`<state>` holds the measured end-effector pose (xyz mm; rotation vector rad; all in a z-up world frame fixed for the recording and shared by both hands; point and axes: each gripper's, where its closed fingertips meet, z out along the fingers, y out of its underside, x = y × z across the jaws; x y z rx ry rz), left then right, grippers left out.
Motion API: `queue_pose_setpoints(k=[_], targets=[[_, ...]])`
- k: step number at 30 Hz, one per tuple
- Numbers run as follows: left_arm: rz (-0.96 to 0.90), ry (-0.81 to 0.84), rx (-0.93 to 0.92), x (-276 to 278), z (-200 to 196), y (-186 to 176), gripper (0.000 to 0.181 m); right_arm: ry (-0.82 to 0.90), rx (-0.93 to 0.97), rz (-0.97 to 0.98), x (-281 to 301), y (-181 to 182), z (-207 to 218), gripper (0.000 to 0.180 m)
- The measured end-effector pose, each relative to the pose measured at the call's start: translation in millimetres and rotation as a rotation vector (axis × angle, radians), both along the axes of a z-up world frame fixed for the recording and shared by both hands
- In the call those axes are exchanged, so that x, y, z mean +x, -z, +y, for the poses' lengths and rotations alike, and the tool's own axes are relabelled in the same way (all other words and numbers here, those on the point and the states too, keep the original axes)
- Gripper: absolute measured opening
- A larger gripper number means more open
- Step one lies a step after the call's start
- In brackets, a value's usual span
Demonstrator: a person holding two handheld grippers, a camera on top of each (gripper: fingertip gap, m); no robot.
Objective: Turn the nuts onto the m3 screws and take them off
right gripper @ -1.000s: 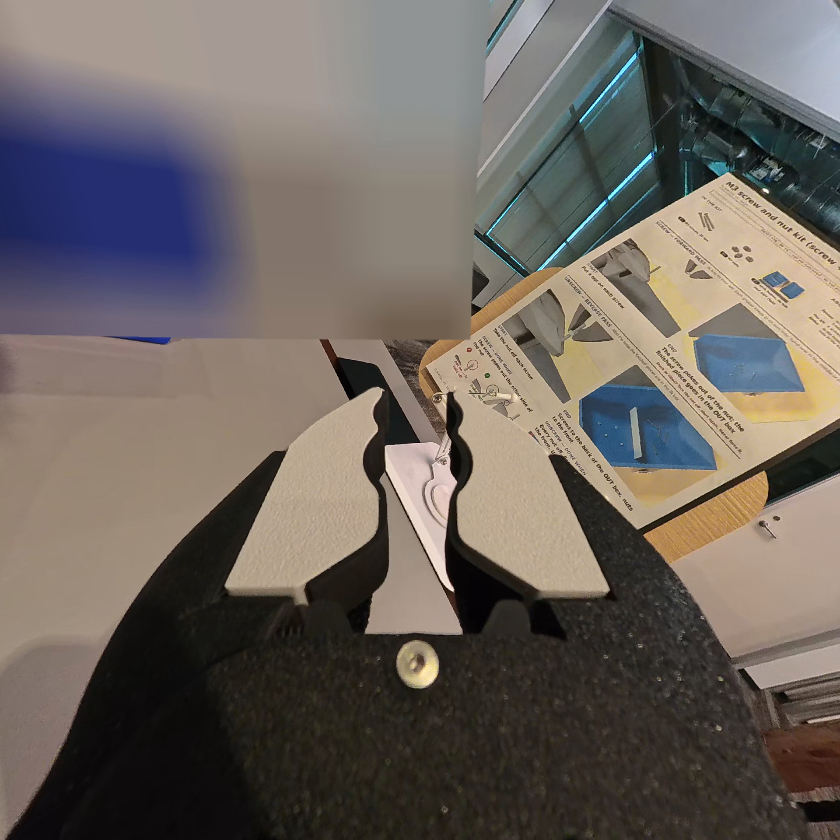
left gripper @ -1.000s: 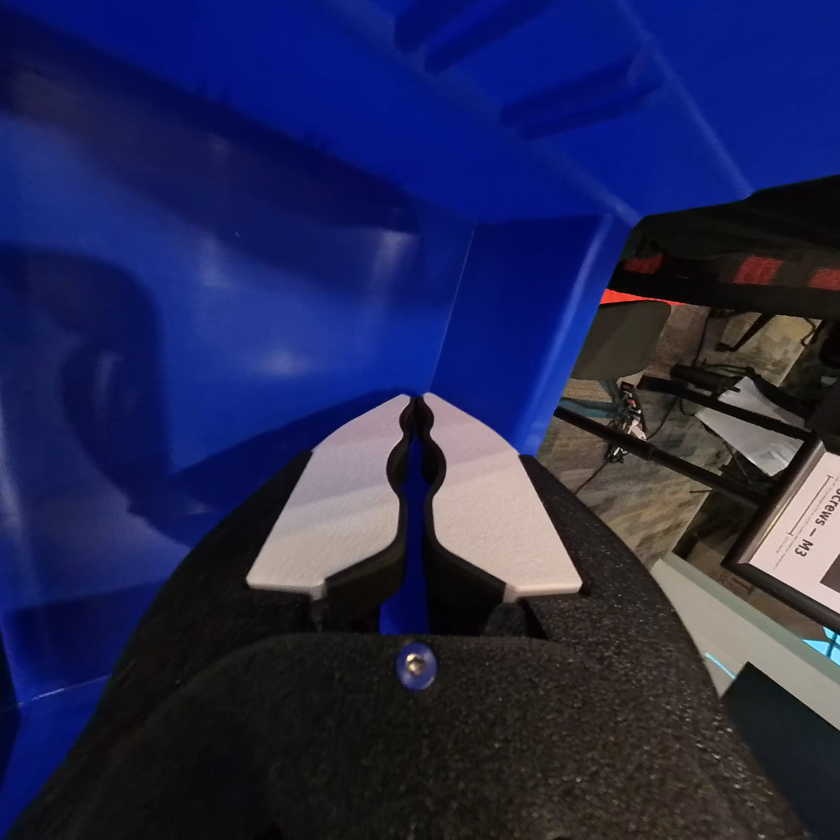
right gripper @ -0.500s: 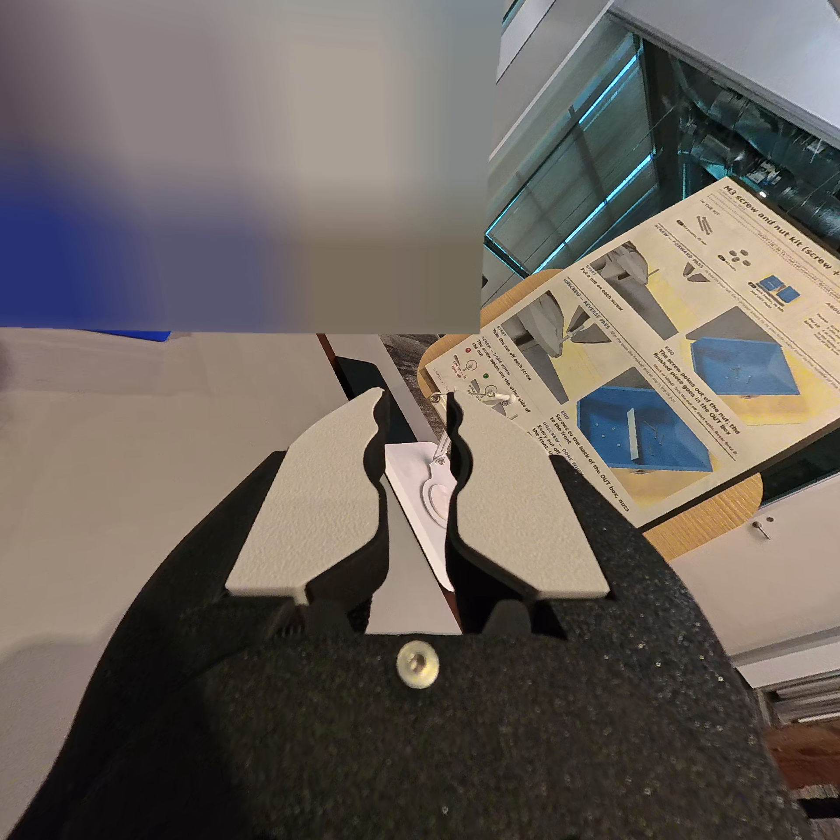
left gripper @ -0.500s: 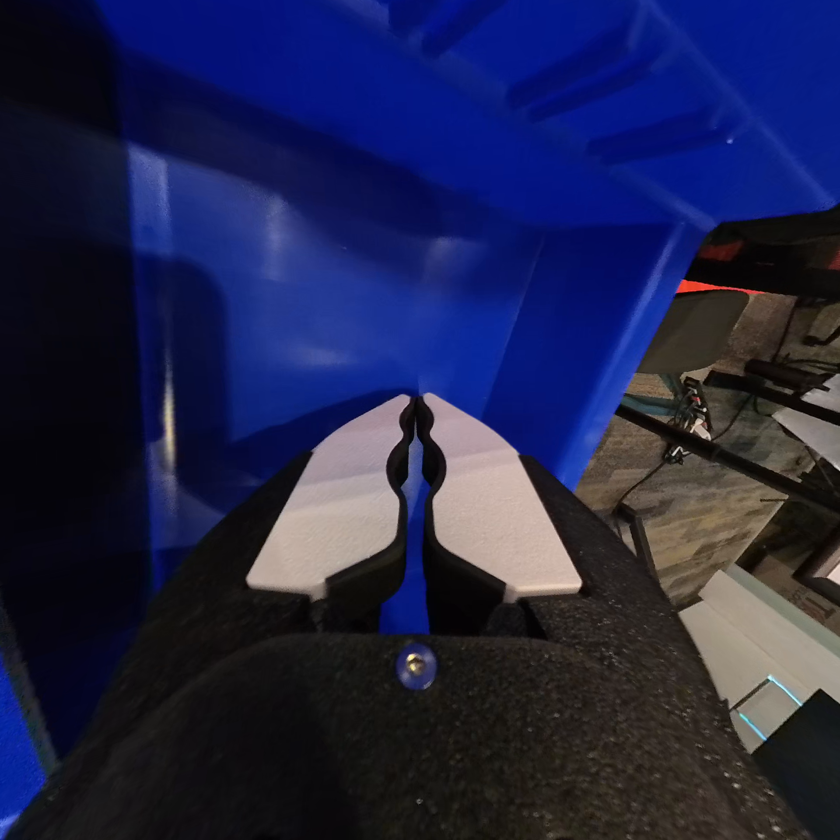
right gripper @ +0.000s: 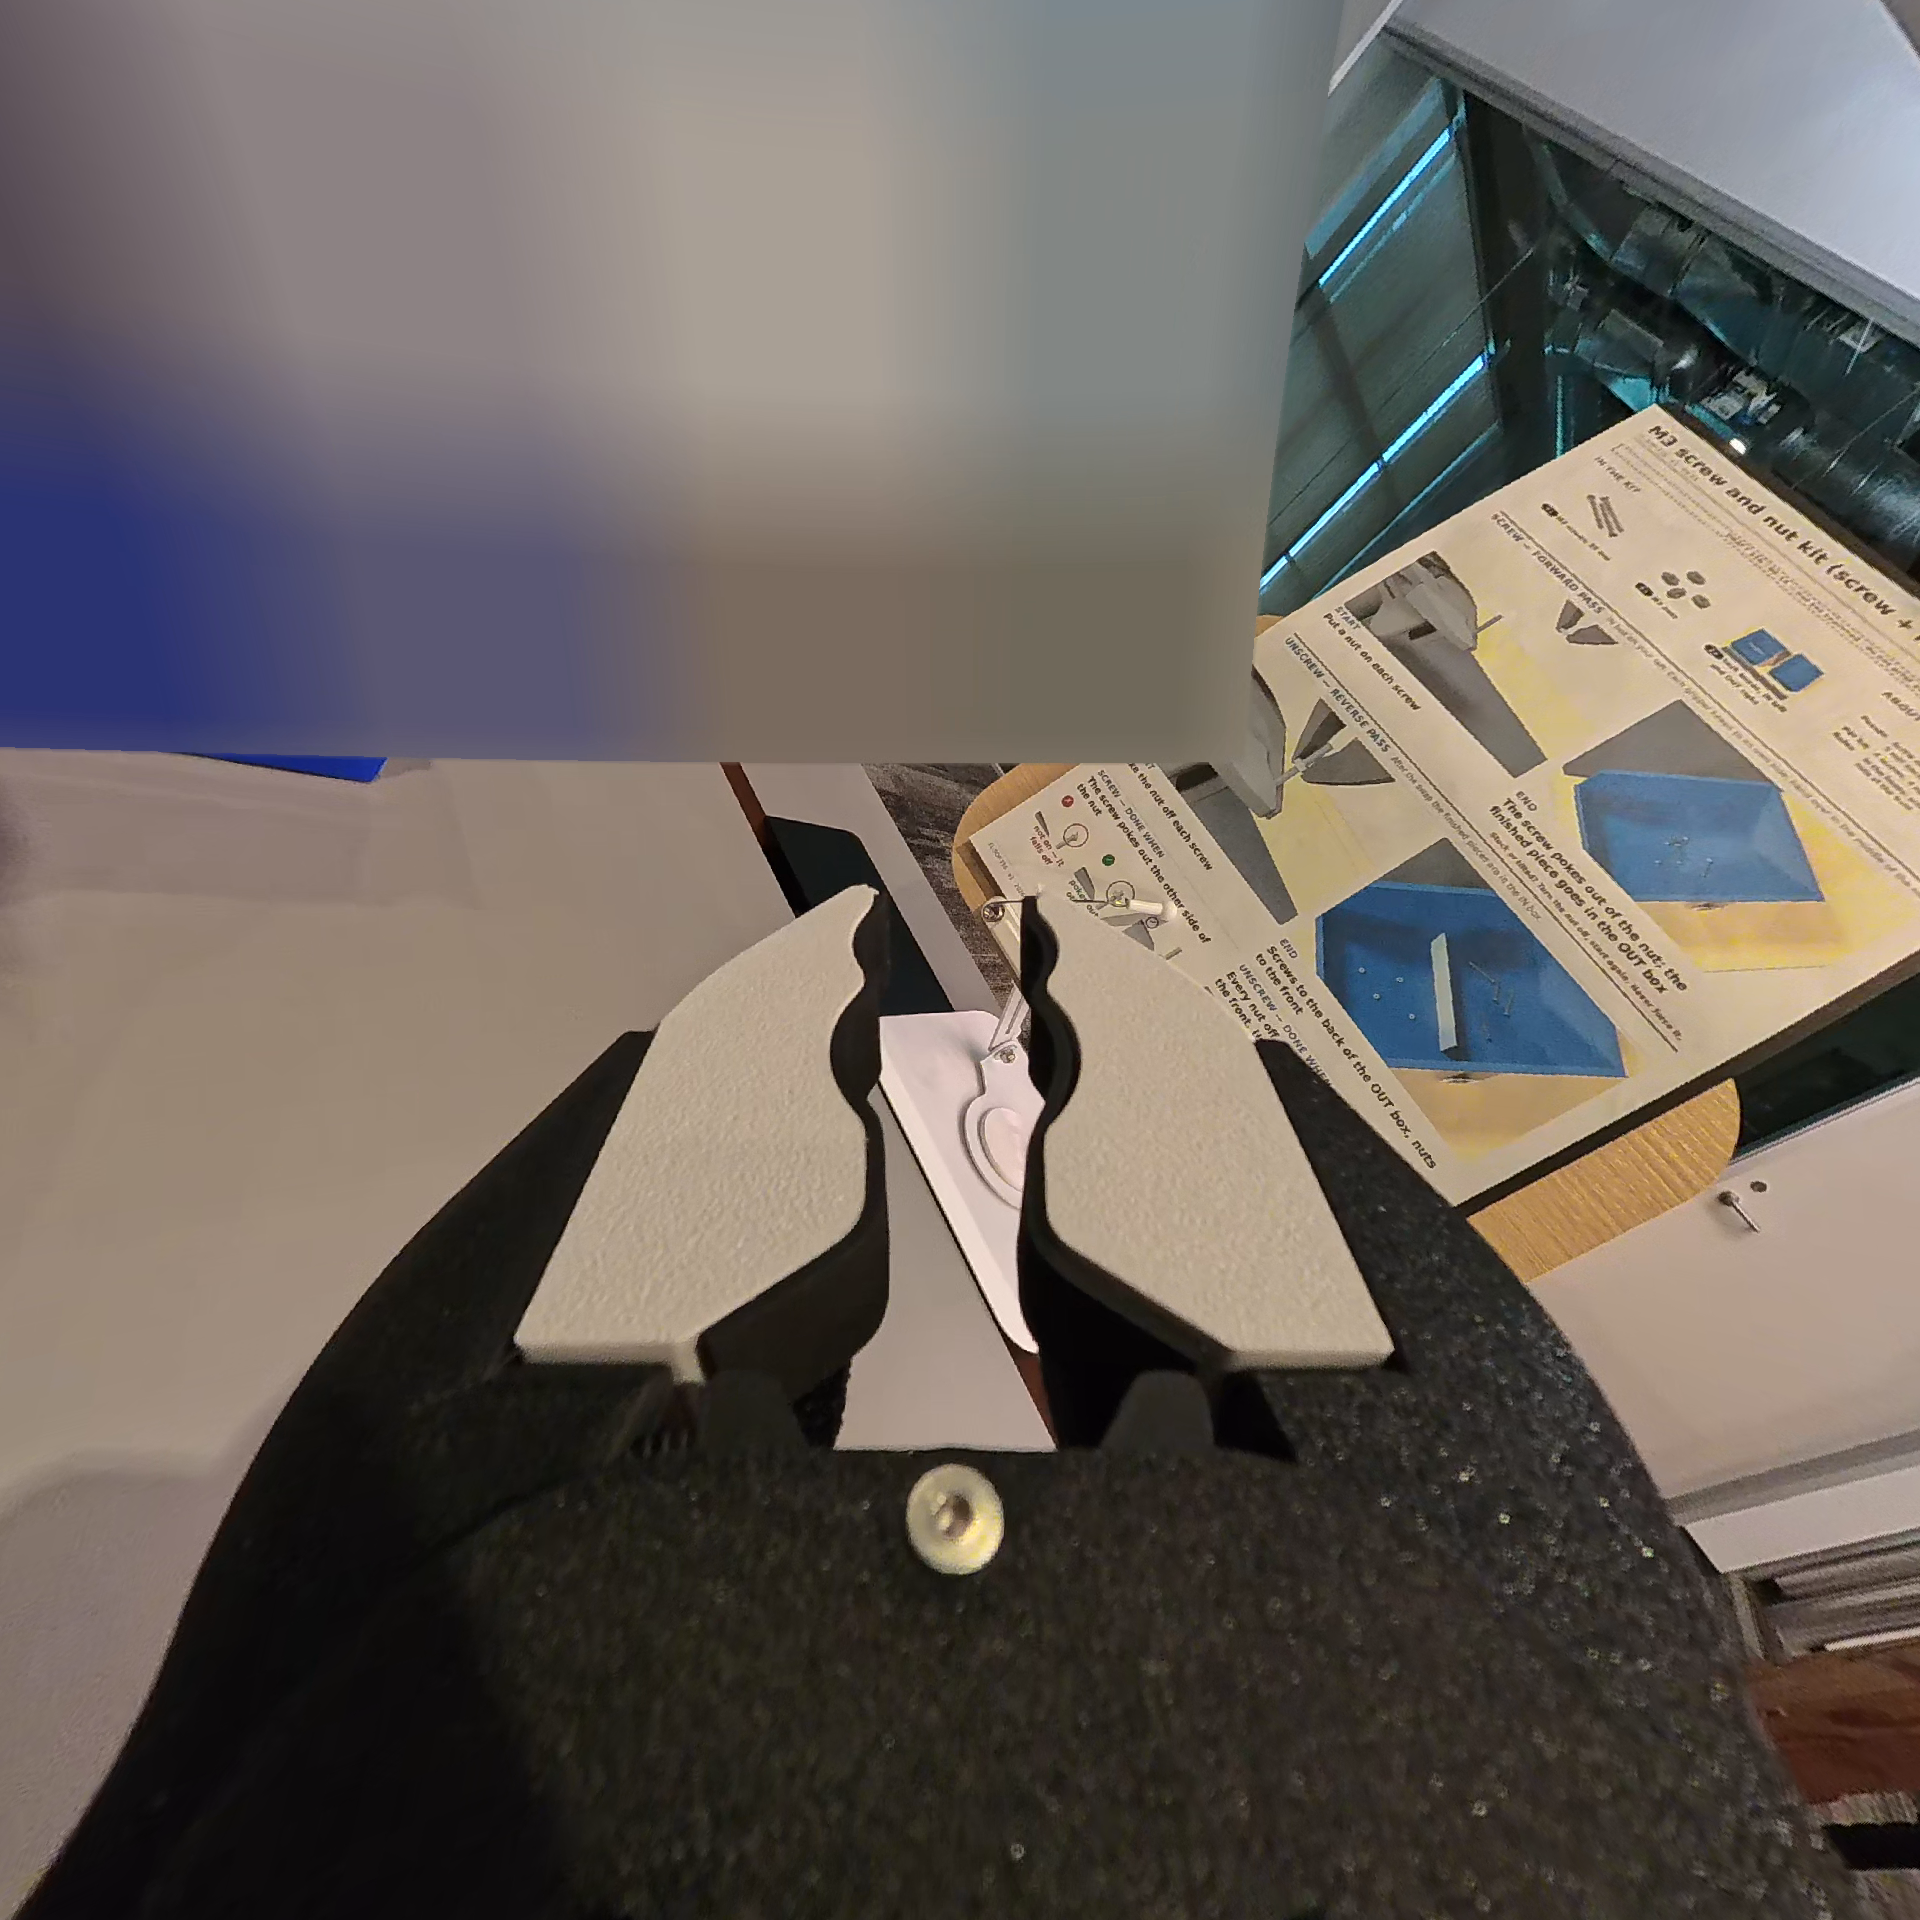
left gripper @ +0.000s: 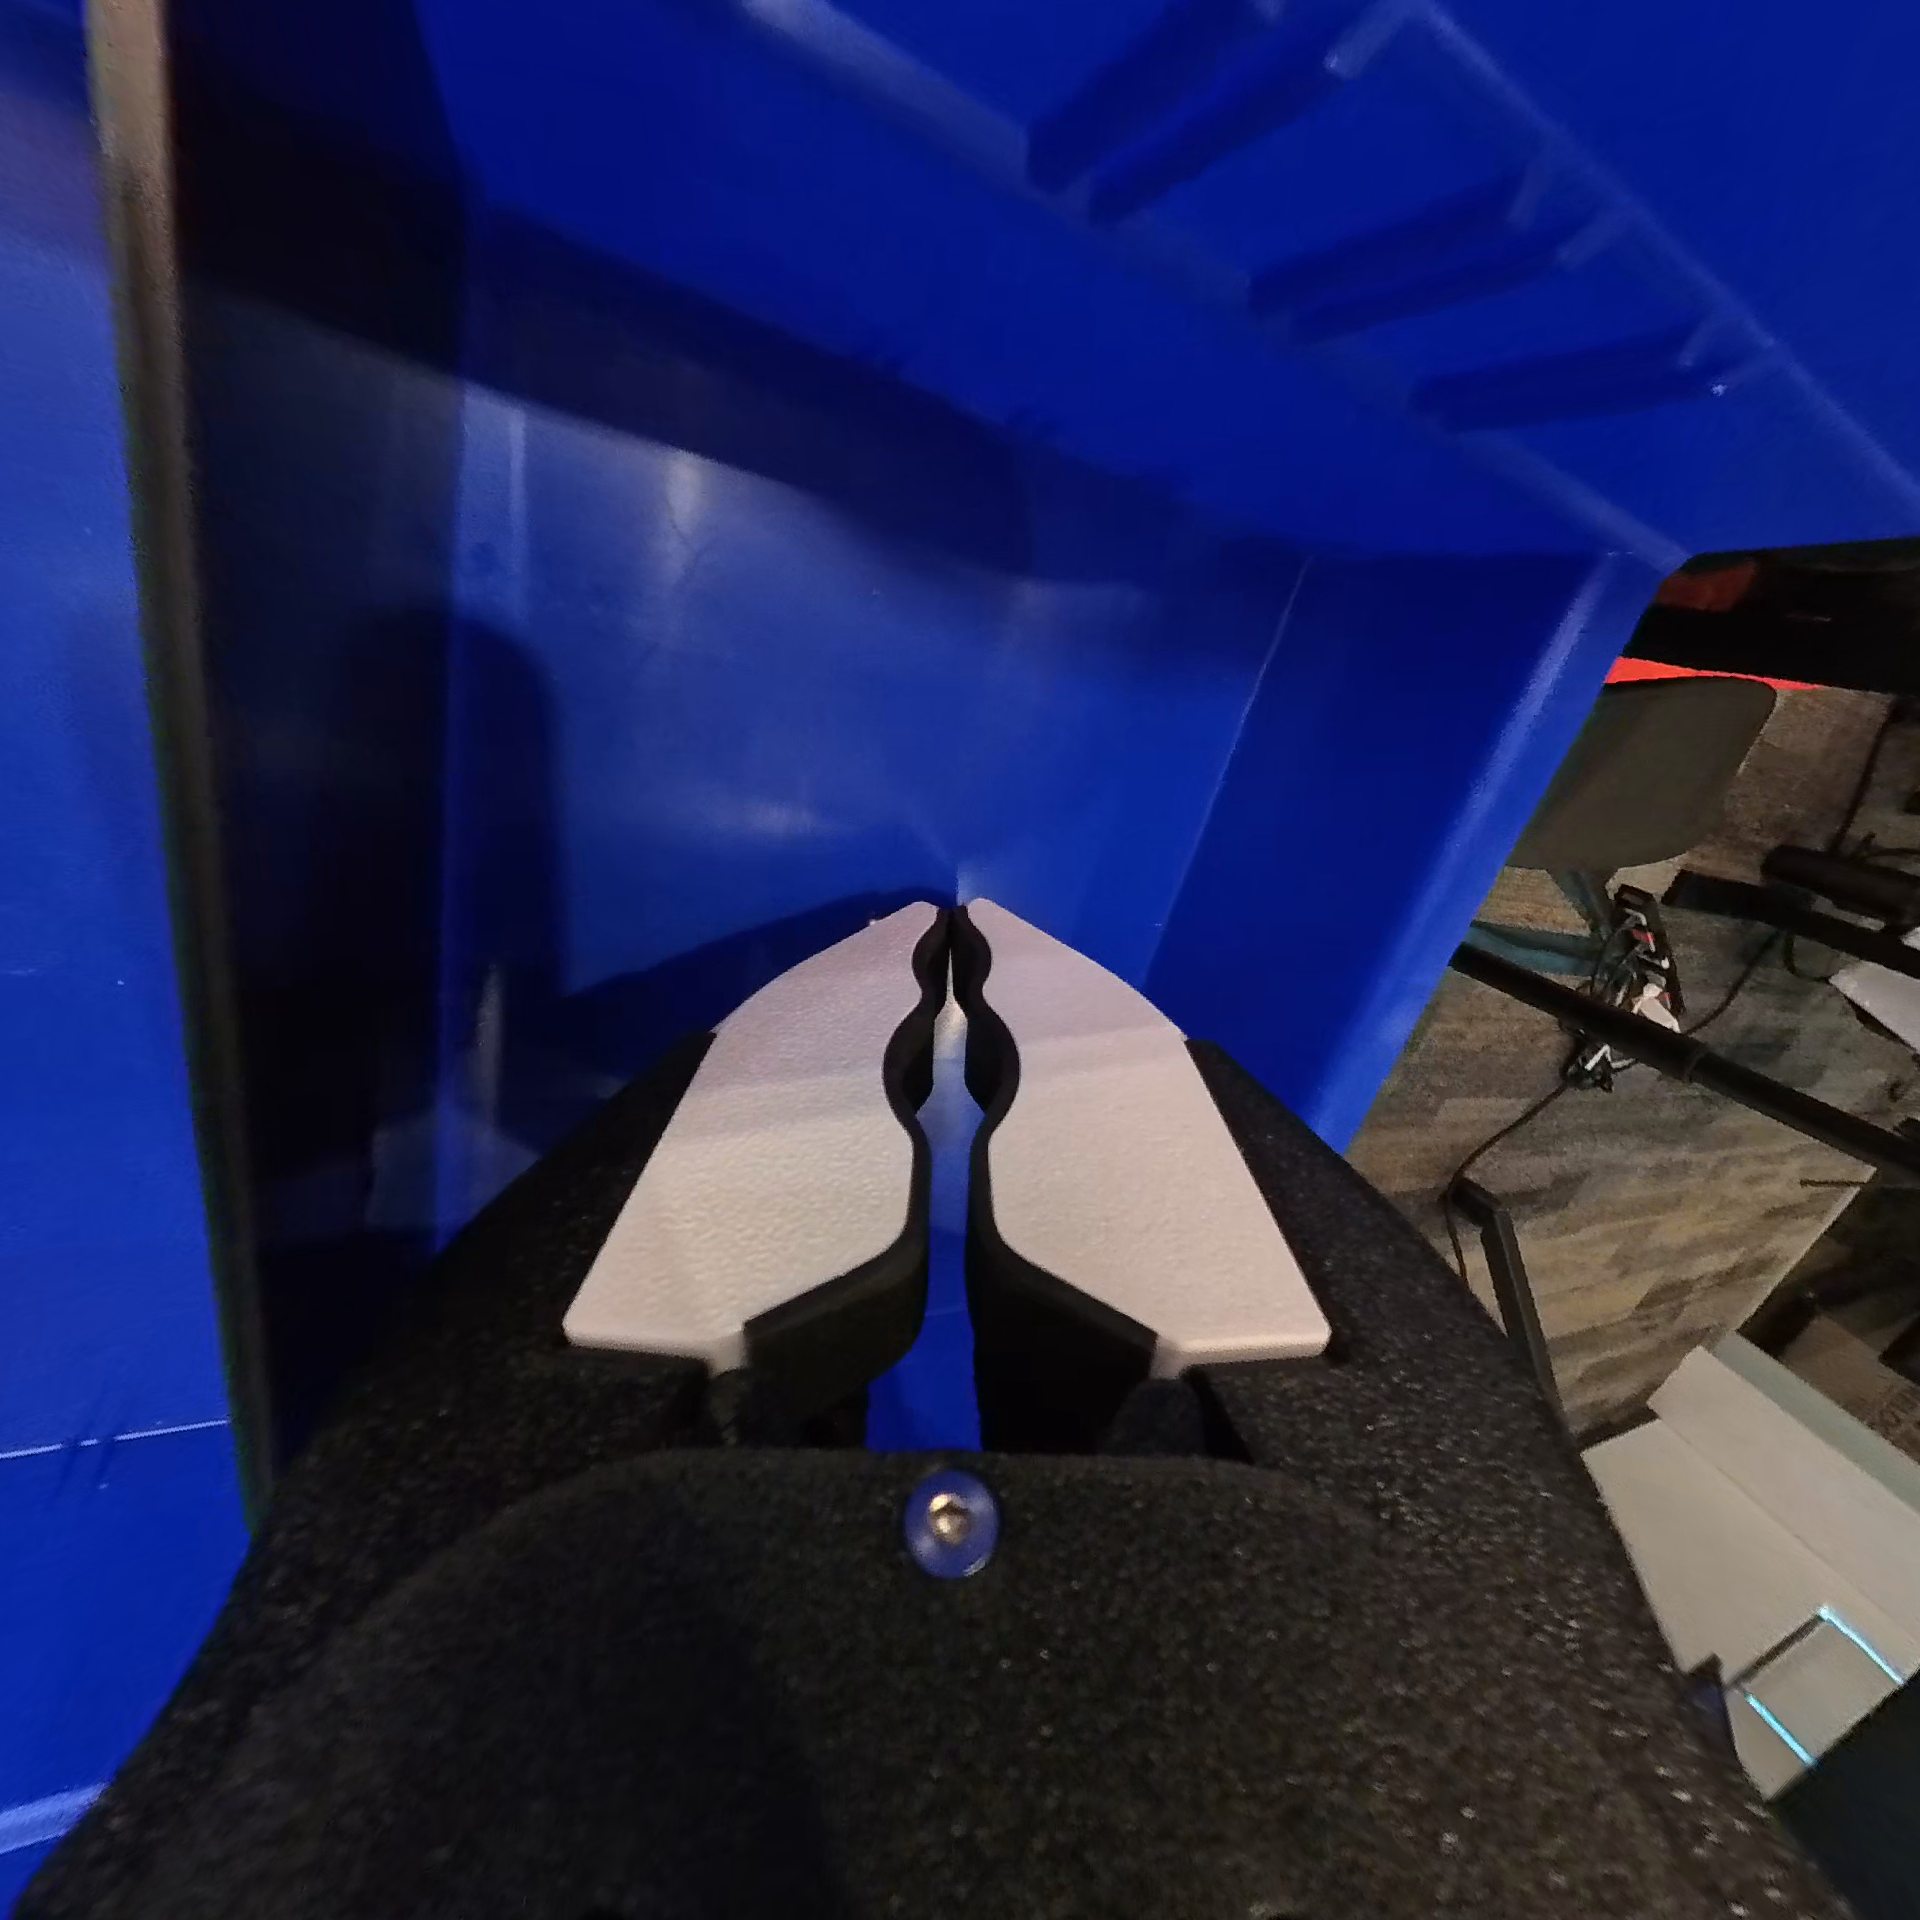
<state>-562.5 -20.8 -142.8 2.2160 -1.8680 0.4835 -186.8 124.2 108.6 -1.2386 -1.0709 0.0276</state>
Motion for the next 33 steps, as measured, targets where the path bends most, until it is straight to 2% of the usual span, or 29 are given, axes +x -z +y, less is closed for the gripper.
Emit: queue_pose_setpoints(k=[5, 9, 13, 17, 20, 22, 26, 33], targets=[[-0.029, -0.029, 0.006, 1.3, -2.9, -8.0, 0.000, 0.001, -0.001, -0.001, 0.3, 0.5, 0.4, 0.023], [-0.063, -0.072, 0.121, 2.3, 4.4, -16.2, 0.000, 0.002, 0.004, 0.002, 1.6, -1.1, -0.5, 0.023], [-0.124, -0.126, 0.484, 4.1, 32.2, -37.5, 0.000, 0.006, 0.013, 0.008, 3.9, -3.6, -0.8, 0.023], [-0.286, -0.214, 0.918, 11.0, 53.8, -90.3, 0.002, 0.008, 0.015, 0.012, 4.7, -5.0, -0.9, 0.023], [-0.324, -0.335, 1.067, 1.3, 54.8, -108.1, 0.008, 0.007, 0.014, 0.010, 3.7, -4.5, -1.2, 0.023], [-0.344, -0.458, 1.052, -5.3, 53.0, -108.1, 0.012, 0.006, 0.017, 0.010, 3.1, -4.8, -1.9, 0.023], [-0.367, -0.654, 0.874, -10.0, 43.4, -97.1, 0.012, 0.004, 0.016, 0.011, 3.6, -5.1, -3.2, 0.023], [-0.249, -0.642, 0.669, -13.5, 24.9, -62.3, 0.012, -0.001, 0.009, 0.027, 6.1, -6.3, -3.4, 0.023]])
